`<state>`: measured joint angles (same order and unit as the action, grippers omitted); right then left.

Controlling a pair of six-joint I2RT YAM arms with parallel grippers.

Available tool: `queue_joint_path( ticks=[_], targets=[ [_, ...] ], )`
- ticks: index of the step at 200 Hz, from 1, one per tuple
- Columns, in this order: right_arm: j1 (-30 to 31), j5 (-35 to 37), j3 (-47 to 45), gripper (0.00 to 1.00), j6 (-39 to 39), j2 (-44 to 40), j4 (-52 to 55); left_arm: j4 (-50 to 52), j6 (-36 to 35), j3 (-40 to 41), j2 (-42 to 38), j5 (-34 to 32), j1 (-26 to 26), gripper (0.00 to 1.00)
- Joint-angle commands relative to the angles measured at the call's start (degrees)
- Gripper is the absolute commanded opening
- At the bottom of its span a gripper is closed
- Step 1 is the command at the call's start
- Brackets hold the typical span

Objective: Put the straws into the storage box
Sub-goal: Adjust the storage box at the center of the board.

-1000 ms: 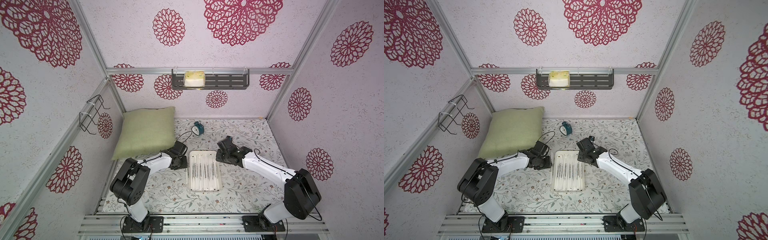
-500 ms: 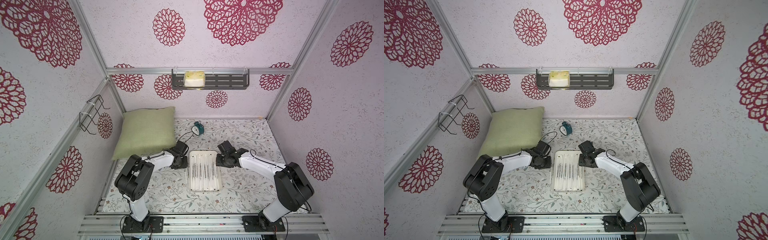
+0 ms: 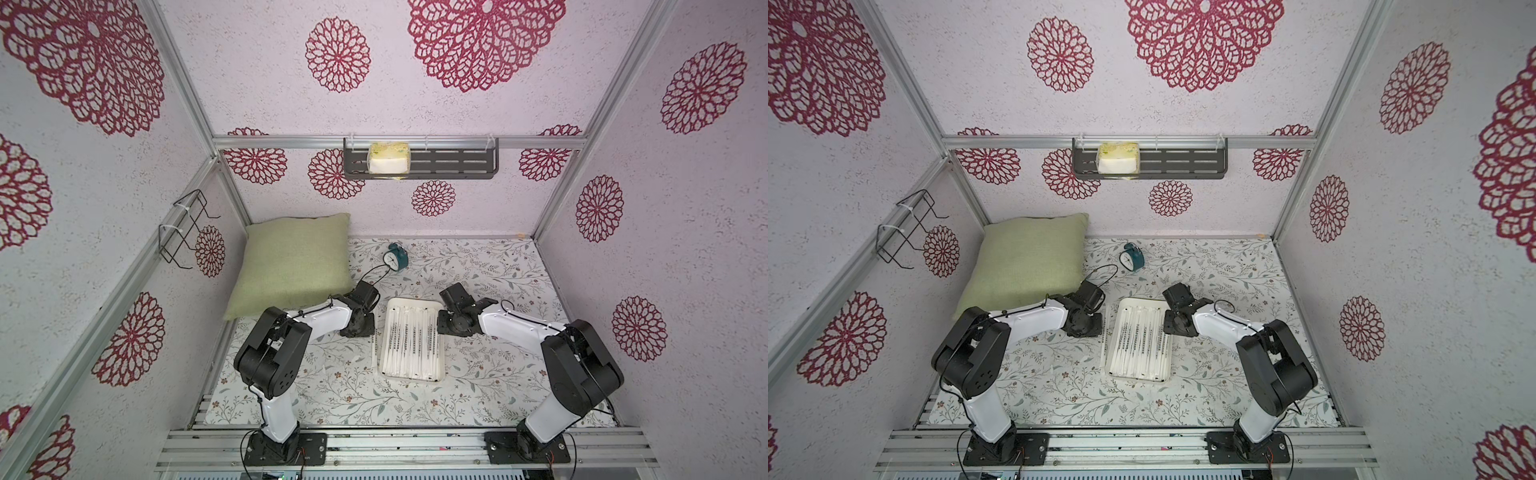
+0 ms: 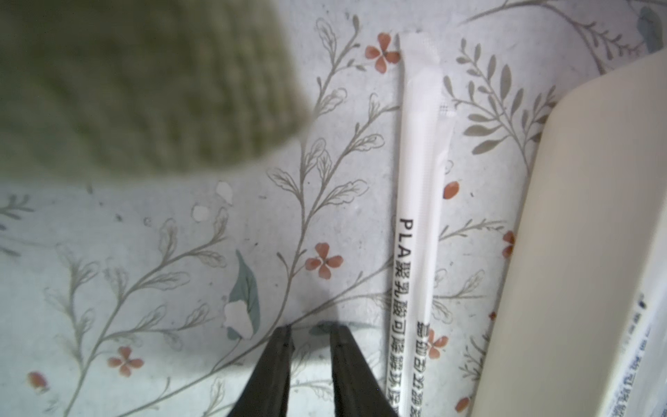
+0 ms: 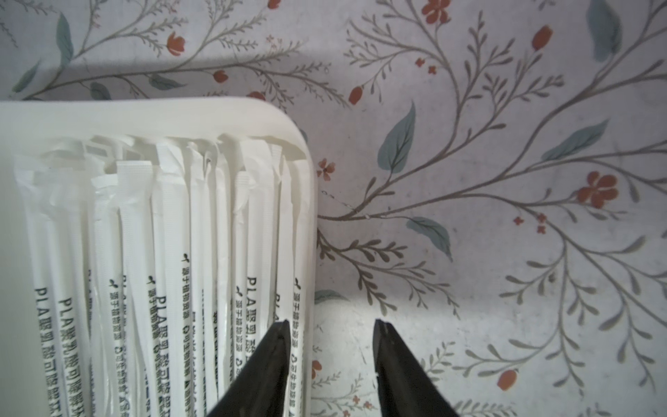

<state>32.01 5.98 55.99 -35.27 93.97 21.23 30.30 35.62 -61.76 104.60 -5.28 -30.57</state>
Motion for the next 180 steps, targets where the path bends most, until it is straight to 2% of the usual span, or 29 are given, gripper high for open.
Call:
queue_joint_path(
  ticks=[1, 26, 46, 75, 117, 152, 180],
  targets=[
    [-0.2, -0.4, 1.4, 0.44, 1.4, -2.0, 0.1, 5.0, 0.7, -0.7, -0.8, -0.7, -0.5, 0.29],
    [-0.2, -1.0, 1.4, 0.44, 1.5, -3.0, -0.1, 1.3, 1.4, -0.2, -3.9, 3.9, -0.6, 0.42],
    [-0.2, -0.9, 1.5, 0.44, 1.4, -3.6, 0.1, -1.3, 1.9, -0.1, -2.6, 7.6, -0.9, 0.44],
    [-0.4, -0.6, 1.5, 0.44, 1.4, -4.1, 0.4, -1.1, 1.2, -1.2, 1.4, 7.3, -1.2, 0.42],
    [-0.6, -0.2, 1.3, 0.44, 1.5, -4.4, 0.6, 0.4, 0.5, -0.9, 3.4, 5.6, -1.2, 0.35],
    [-0.6, -0.3, 1.4, 0.44, 1.5, -4.3, 0.3, 6.6, -2.0, -1.7, 2.5, 0.0, -2.1, 0.26],
    [-0.7, -0.6, 1.6, 0.44, 1.3, -4.1, -0.1, 12.2, -3.2, -4.5, 2.7, -4.6, -3.5, 0.27]
  ],
)
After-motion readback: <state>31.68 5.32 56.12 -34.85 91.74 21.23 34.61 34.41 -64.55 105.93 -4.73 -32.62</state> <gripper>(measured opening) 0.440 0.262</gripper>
